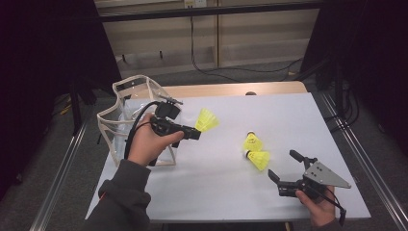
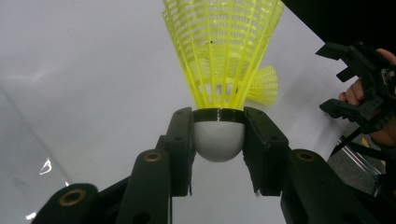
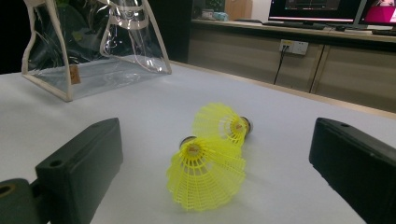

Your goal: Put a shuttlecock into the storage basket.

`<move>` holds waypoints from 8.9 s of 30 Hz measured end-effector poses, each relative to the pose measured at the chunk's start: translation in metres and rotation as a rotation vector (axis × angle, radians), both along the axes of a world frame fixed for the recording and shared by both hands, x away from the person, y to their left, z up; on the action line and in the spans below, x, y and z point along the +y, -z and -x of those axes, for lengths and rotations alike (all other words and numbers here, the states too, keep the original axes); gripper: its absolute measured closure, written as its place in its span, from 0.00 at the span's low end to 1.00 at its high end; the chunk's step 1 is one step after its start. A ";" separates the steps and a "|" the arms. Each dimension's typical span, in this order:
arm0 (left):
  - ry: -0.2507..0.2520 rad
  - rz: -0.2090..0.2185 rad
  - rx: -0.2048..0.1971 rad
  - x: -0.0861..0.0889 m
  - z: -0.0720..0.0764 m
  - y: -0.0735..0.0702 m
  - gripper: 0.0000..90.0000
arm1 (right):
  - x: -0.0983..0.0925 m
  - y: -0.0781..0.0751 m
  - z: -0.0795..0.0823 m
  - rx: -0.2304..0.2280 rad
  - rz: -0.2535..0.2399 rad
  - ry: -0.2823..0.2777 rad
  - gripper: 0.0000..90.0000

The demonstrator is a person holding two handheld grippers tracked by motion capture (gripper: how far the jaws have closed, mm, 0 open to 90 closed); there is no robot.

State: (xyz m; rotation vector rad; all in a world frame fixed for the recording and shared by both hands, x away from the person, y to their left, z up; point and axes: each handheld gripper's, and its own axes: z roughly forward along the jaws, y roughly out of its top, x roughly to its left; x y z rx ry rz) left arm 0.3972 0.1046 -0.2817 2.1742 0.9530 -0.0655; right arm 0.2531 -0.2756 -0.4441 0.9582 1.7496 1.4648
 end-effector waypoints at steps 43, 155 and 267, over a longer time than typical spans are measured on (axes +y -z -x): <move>-0.077 -0.009 -0.022 0.011 -0.020 -0.027 0.72 | 0.000 0.000 0.001 -0.002 0.000 0.003 0.03; -0.247 -0.054 -0.072 0.049 -0.048 -0.067 0.72 | -0.002 -0.001 0.001 -0.003 -0.006 0.005 0.03; -0.459 -0.066 -0.130 0.100 -0.069 -0.067 0.72 | -0.003 -0.001 0.001 -0.010 0.007 0.004 0.03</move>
